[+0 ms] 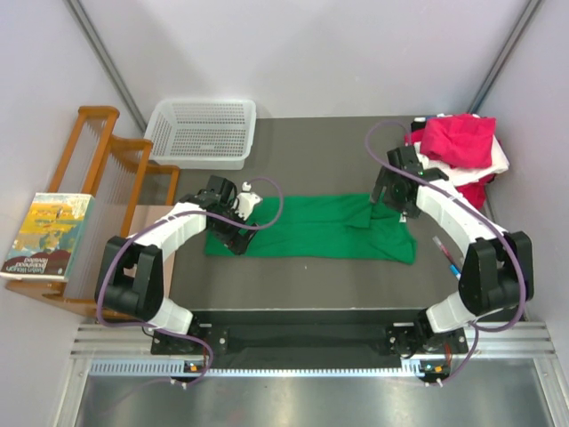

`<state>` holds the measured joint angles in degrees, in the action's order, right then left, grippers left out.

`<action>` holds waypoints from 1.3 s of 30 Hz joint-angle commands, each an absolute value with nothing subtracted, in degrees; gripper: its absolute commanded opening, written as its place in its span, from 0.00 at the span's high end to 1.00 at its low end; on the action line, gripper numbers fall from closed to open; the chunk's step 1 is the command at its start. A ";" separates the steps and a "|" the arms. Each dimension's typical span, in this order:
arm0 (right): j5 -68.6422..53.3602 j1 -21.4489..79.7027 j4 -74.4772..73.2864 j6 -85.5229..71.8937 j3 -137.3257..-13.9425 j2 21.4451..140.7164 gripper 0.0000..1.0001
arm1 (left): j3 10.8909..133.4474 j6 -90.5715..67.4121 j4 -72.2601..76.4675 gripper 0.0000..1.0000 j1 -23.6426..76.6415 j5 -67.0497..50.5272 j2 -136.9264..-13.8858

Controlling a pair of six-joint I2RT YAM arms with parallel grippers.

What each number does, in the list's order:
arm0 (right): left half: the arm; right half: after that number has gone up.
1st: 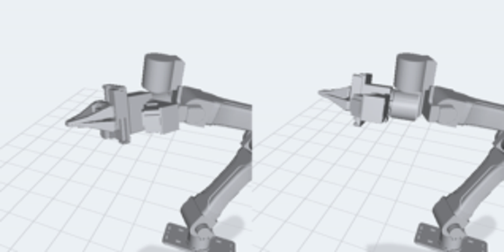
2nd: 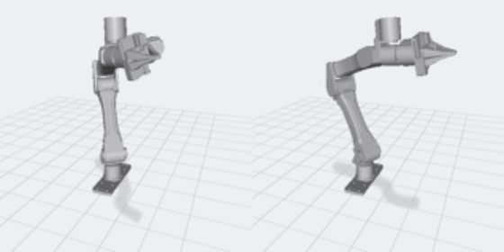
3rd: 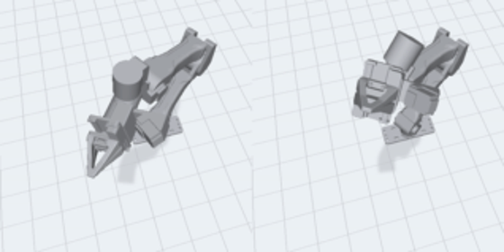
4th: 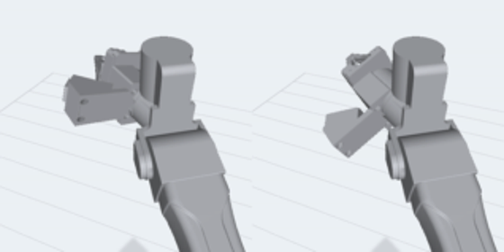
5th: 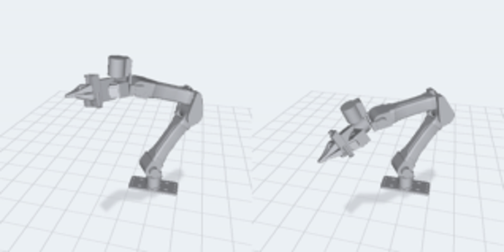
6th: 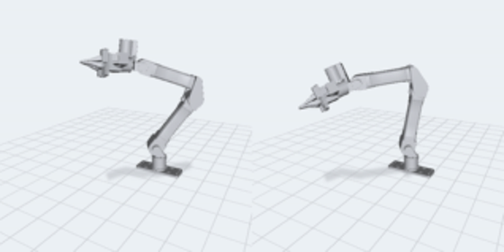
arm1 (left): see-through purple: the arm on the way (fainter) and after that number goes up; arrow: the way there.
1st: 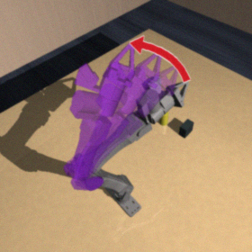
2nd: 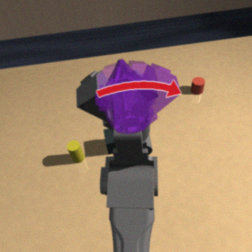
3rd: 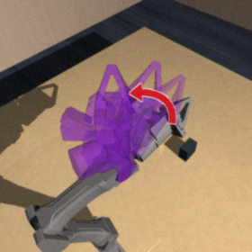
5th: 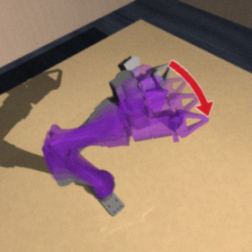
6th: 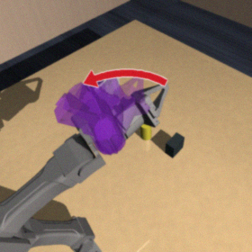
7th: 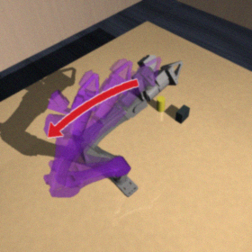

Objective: Fold and stack the t-shirts
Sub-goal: Fold the tshirt

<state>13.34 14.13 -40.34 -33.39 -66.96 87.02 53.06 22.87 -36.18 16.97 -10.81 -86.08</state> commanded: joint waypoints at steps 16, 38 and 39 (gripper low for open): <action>9.67 14.41 -35.95 -34.63 -58.18 90.00 0.15 | 54.32 23.91 -35.16 0.01 16.70 -9.58 -84.02; 9.93 16.52 -36.30 -34.45 -63.88 95.71 0.15 | 53.26 23.82 -34.37 0.01 16.70 -9.84 -83.94; 9.93 16.61 -36.39 -34.37 -64.51 96.58 0.15 | 53.26 23.82 -34.45 0.01 16.70 -9.84 -83.85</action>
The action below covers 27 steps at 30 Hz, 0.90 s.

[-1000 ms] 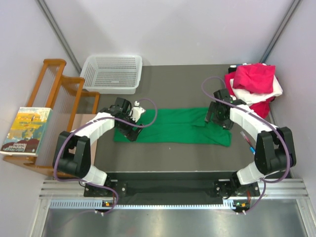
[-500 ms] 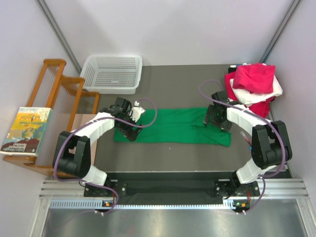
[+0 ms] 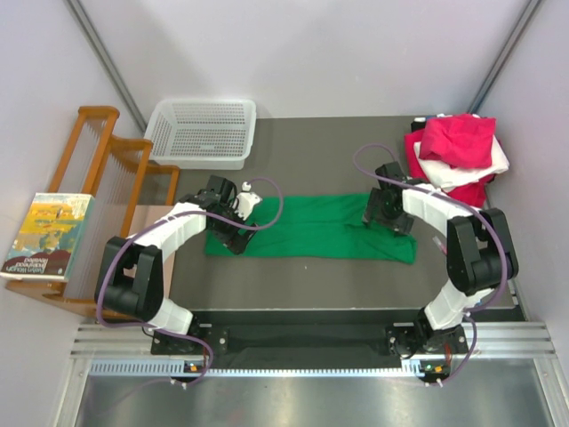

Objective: Fold and stack the t-shirts
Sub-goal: Fold the tshirt

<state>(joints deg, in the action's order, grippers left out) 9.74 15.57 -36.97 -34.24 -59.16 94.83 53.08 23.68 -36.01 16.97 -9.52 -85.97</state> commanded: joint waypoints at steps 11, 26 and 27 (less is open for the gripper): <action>10.19 17.23 -36.65 -34.28 -70.48 101.77 0.15 | 52.38 24.17 -34.02 0.01 16.70 -9.58 -83.85; 16.34 17.14 -46.31 -34.89 -83.67 102.59 0.13 | 55.19 22.94 -33.66 0.01 13.63 -8.96 -84.02; 17.39 17.23 -46.93 -35.15 -83.32 101.61 0.13 | 56.76 22.24 -33.31 0.01 12.58 -9.40 -84.37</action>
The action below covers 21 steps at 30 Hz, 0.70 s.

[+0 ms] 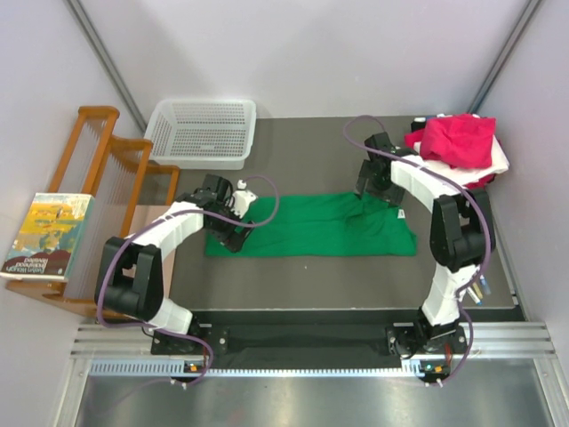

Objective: Fold and stack the t-shirts
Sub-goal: Fold the tshirt

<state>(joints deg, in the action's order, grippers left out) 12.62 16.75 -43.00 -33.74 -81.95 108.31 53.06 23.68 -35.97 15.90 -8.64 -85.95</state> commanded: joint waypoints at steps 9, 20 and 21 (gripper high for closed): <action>19.96 18.10 -48.08 -37.35 -78.68 90.71 0.11 | 67.23 14.42 -36.73 0.01 4.48 -21.25 -89.03; 10.37 21.88 -40.17 -38.93 -65.22 86.84 0.11 | 65.74 17.58 -35.78 0.01 12.22 -20.57 -94.12; 10.63 22.06 -39.99 -39.20 -64.26 86.84 0.11 | 65.92 17.93 -34.90 0.01 12.04 -20.22 -95.00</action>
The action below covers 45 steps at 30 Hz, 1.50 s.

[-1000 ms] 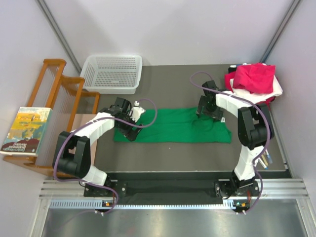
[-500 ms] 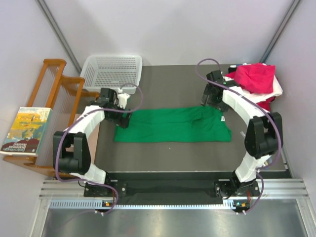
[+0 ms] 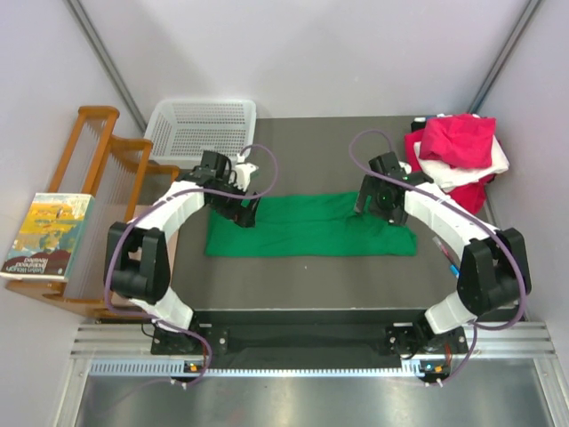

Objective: Fold and stack the t-shirts
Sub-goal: Fold the tshirt

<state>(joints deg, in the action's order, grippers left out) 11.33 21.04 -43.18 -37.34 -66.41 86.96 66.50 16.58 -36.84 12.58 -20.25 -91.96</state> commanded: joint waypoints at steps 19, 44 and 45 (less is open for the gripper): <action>18.11 22.67 -41.22 -44.03 -60.56 91.31 0.11 | 71.72 23.03 -30.85 0.01 10.20 -16.17 -105.47; 18.63 22.15 -42.19 -43.77 -62.57 97.73 0.11 | 68.56 26.72 -24.96 0.01 8.17 -6.33 -111.27; 18.55 22.06 -42.27 -43.68 -62.67 97.82 0.11 | 68.21 26.72 -24.96 0.01 8.17 -6.15 -111.18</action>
